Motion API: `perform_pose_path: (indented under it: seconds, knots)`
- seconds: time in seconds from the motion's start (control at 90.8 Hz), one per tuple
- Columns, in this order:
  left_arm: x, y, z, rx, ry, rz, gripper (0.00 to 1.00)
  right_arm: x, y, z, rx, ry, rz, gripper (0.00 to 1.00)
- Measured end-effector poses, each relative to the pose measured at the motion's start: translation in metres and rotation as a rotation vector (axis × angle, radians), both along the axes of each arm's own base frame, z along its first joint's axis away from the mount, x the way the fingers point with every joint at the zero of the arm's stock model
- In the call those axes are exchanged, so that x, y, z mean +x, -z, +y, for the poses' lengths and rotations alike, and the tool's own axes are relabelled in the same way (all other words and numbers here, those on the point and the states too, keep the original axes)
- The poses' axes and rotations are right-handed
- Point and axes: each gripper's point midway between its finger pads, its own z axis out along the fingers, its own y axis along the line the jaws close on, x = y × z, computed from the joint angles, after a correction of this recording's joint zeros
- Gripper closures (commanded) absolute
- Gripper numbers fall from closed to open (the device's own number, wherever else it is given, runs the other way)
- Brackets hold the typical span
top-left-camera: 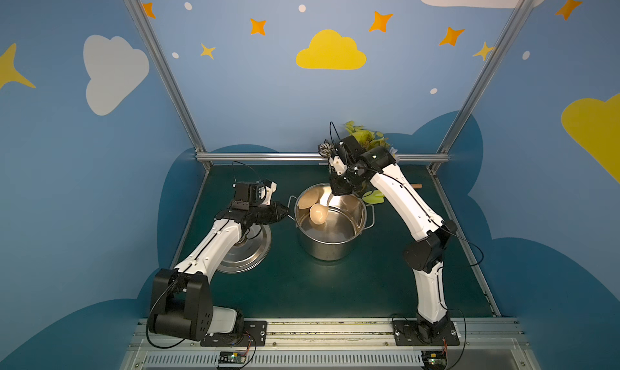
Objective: Stir the soup with a spoon
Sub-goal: Stir the soup in the pan with a stick.
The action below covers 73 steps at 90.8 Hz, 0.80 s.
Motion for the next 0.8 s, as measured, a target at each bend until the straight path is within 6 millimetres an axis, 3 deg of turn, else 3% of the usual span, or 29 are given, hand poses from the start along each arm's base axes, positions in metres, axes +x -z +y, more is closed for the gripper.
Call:
perform_pose_path:
  seconds: [0.176,0.418,0.54,0.661,0.804]
  knots:
    - [0.000,0.000,0.000,-0.001,-0.001,0.002,0.85,-0.022,0.006,0.027,0.003,-0.075,0.021,1.00]
    - [0.000,0.000,0.000,-0.002,-0.002,0.003,0.85,-0.054,0.008,0.036,-0.035,-0.141,0.042,1.00]
    - [0.000,0.000,0.000,-0.003,-0.001,0.003,0.85,-0.082,0.008,0.026,-0.066,-0.168,0.067,1.00]
    - [0.000,0.000,0.000,-0.004,0.000,0.004,0.85,-0.106,0.007,0.004,-0.106,-0.170,0.080,1.00]
    - [0.000,0.000,0.000,-0.004,0.000,0.003,0.85,-0.113,0.004,-0.031,-0.144,-0.122,0.072,1.00]
